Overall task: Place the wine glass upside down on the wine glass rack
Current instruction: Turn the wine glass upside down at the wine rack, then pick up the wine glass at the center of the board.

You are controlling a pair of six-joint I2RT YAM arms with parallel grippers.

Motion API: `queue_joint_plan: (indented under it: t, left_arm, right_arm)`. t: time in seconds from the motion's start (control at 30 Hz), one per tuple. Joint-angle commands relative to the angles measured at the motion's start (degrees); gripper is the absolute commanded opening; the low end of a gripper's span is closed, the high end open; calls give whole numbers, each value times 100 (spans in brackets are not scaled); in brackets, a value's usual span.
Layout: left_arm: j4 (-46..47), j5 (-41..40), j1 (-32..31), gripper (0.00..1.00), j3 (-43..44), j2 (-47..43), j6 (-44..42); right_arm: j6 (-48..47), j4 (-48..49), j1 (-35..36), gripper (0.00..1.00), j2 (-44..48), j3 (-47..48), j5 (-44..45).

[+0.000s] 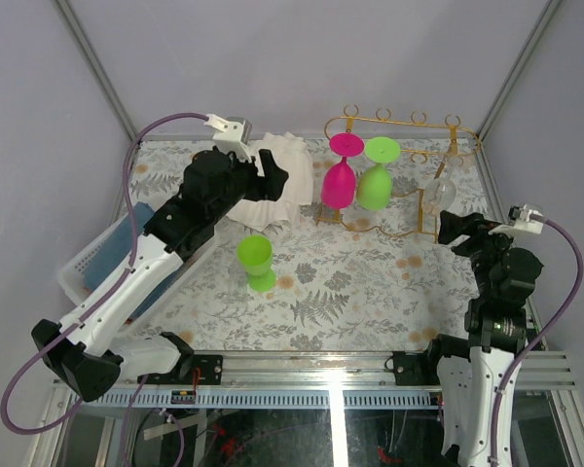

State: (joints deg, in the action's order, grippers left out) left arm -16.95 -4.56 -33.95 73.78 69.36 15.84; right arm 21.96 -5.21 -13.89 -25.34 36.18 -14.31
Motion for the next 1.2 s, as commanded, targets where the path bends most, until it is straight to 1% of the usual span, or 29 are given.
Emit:
queue_joint_plan:
  t: [0.0, 0.07, 0.1, 0.17, 0.27, 0.33, 0.4, 0.43, 0.53, 0.6, 0.67, 0.8, 0.93, 1.03, 1.17]
  left_arm:
    - [61, -628, 54, 75, 49, -210, 13]
    - [48, -754, 60, 78, 54, -300, 0]
    - [29, -810, 56, 80, 48, -341, -9]
    - [-11, -851, 60, 81, 7, -432, -17]
    - [-84, -916, 61, 83, -94, -574, -51]
    - [-131, -979, 61, 84, -204, -680, -78]
    - [-163, -1026, 53, 85, -339, -776, -89]
    - [-179, -1051, 54, 85, -409, -817, -85]
    - [-294, -1112, 60, 85, -585, -907, -52]
    - [-382, -1158, 65, 86, -690, -980, -21]
    - [-510, -1249, 64, 86, -802, -1070, 17]
    - [-634, -1316, 73, 89, -1050, -1361, 113]
    - [-725, -1371, 73, 91, -1191, -1548, 173]
    - [-698, -1366, 83, 94, -1287, -1657, 196]
    - [-654, -1395, 82, 97, -1442, -1777, 221]
  right_arm:
    - [244, -1028, -11, 78, 337, 363, -444]
    - [205, -1159, -2, 89, 528, 361, -767]
    - [143, -1246, 40, 93, 575, 374, -927]
    - [-62, -1280, 116, 95, 584, 359, -1443]
    - [-96, -1373, 226, 95, 450, 398, -1972]
    - [-172, -1473, 450, 94, 365, 492, -2122]
    - [-484, -1749, 812, 94, 246, 681, -2096]
    - [-803, -1970, 1006, 94, 155, 819, -2049]
    - [-1378, -2546, 1795, 94, -112, 1180, -1931]
    - [-1470, -2684, 2249, 94, -292, 1264, -2125]
    - [-1532, -2822, 2539, 94, -422, 1383, -2216]
    - [-1653, -2789, 2756, 94, -603, 1484, -2180]
    - [-1306, -2298, 2756, 95, -683, 1181, -2324]
    - [-1150, -2044, 2801, 95, -799, 952, -2380]
    - [-1010, -1806, 3144, 95, -1015, 871, -2137]
